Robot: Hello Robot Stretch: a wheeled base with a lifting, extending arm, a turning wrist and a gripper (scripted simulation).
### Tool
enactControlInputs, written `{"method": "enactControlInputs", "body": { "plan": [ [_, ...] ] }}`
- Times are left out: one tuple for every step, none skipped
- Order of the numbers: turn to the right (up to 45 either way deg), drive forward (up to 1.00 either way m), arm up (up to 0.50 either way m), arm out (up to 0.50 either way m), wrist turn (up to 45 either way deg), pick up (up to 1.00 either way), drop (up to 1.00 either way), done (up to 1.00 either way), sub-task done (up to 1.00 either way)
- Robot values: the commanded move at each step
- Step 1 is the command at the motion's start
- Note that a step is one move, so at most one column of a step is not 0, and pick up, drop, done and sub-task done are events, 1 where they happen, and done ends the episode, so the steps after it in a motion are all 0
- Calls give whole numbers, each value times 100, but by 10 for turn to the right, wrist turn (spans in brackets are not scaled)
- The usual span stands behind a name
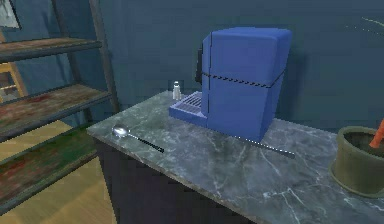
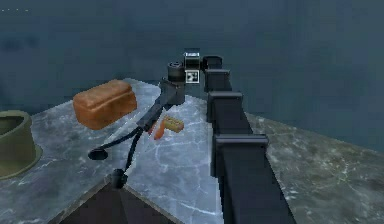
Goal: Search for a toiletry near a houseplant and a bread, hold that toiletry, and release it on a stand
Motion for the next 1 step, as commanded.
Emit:
{"method": "enactControlInputs", "body": {
  "plan": [
    [0, 0, 0, 0, 450, 0, 0, 0, 0]
  ]
}}
